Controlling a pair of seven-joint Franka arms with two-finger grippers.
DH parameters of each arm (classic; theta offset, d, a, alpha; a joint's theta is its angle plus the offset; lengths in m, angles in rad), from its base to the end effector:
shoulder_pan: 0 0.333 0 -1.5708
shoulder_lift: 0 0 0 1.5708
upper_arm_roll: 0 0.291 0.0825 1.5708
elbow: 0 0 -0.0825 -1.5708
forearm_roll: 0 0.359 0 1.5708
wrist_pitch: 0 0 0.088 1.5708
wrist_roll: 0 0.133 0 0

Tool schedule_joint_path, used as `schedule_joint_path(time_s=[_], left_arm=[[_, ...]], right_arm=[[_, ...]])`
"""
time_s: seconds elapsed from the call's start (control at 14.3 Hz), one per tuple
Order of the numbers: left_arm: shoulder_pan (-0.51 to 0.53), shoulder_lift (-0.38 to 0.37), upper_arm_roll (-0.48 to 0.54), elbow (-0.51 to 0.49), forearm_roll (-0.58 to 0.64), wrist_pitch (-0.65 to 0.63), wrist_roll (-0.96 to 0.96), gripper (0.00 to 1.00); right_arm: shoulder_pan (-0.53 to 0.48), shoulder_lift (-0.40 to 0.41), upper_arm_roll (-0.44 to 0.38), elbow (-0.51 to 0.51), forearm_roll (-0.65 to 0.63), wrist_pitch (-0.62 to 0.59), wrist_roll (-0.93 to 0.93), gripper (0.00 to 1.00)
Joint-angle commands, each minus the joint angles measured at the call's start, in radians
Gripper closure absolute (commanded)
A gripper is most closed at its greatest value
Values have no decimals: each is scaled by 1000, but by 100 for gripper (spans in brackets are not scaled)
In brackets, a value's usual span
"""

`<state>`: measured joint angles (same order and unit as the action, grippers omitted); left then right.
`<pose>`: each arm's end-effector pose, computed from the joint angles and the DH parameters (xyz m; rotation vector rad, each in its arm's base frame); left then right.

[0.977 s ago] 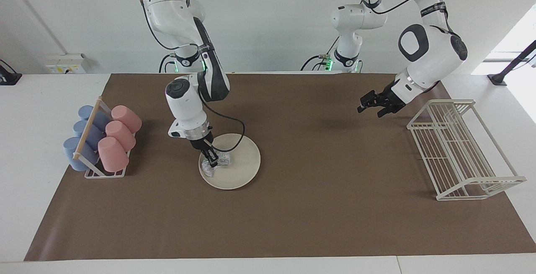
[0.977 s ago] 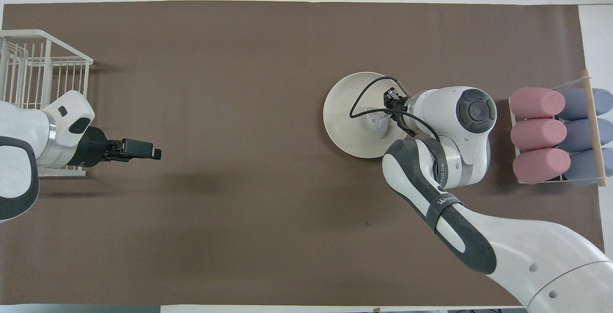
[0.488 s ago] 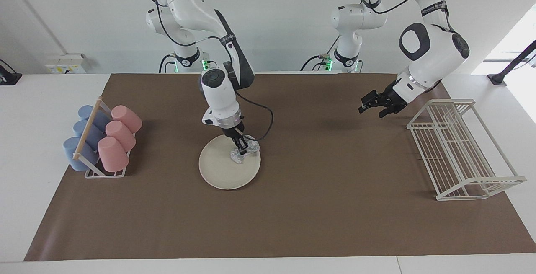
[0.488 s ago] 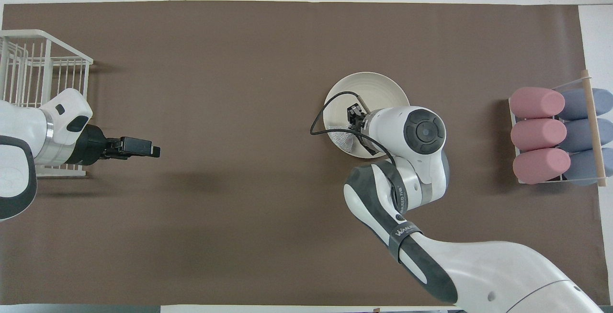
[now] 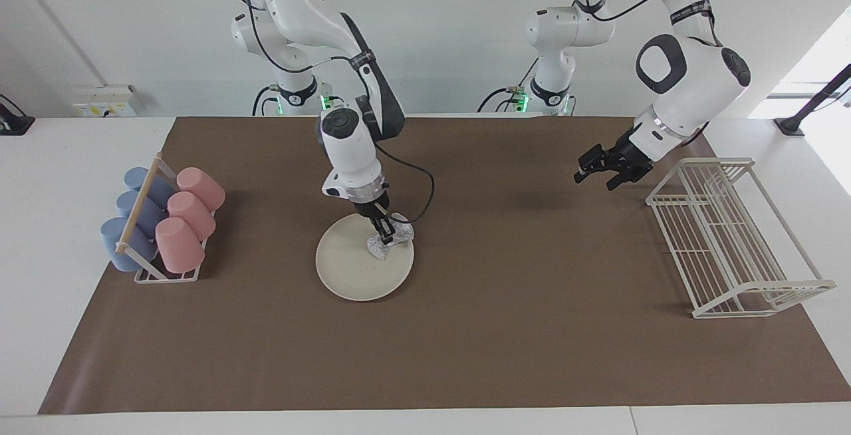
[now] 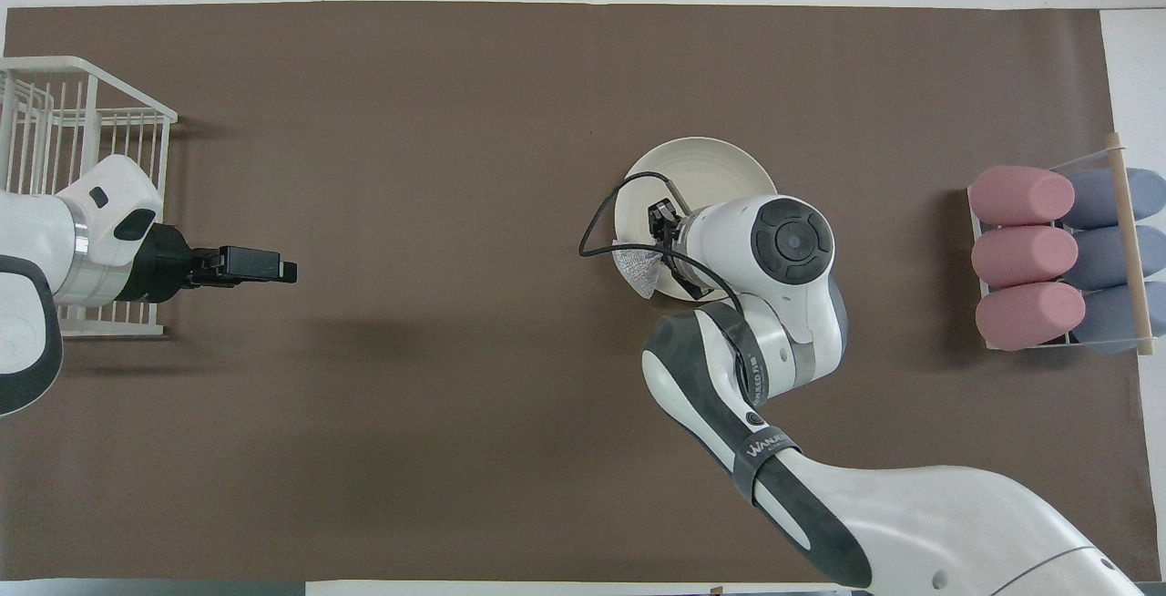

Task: Wipe plate with sponge
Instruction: 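Rub the sponge in circles over the plate with the right gripper, then bring the sponge toward the left gripper with the right gripper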

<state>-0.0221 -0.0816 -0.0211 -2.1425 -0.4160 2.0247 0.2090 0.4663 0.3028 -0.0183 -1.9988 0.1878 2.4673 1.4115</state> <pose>0.4986 -0.0544 0.4035 2.7704 -0.0842 -0.0068 0.5366 0.2612 0.2915 -2.5027 1.5333 0.0003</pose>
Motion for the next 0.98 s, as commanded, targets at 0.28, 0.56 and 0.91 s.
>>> schedule_joint_path(time_s=[0.28,0.56,0.91], left_arm=[[-48,-6,-5,-11,-102,12,-155,0],[-70,-9,-5,-11,-415,-23,-157,0],[-70,-20,-3,-7,-605,-142,-151,0]], right_arm=[[-23,-192,-6,184,2,-436,63,100],[-3,-307,11,186,-63,-534,214,100],[75,-314,12,261,-119,-679,378,100]])
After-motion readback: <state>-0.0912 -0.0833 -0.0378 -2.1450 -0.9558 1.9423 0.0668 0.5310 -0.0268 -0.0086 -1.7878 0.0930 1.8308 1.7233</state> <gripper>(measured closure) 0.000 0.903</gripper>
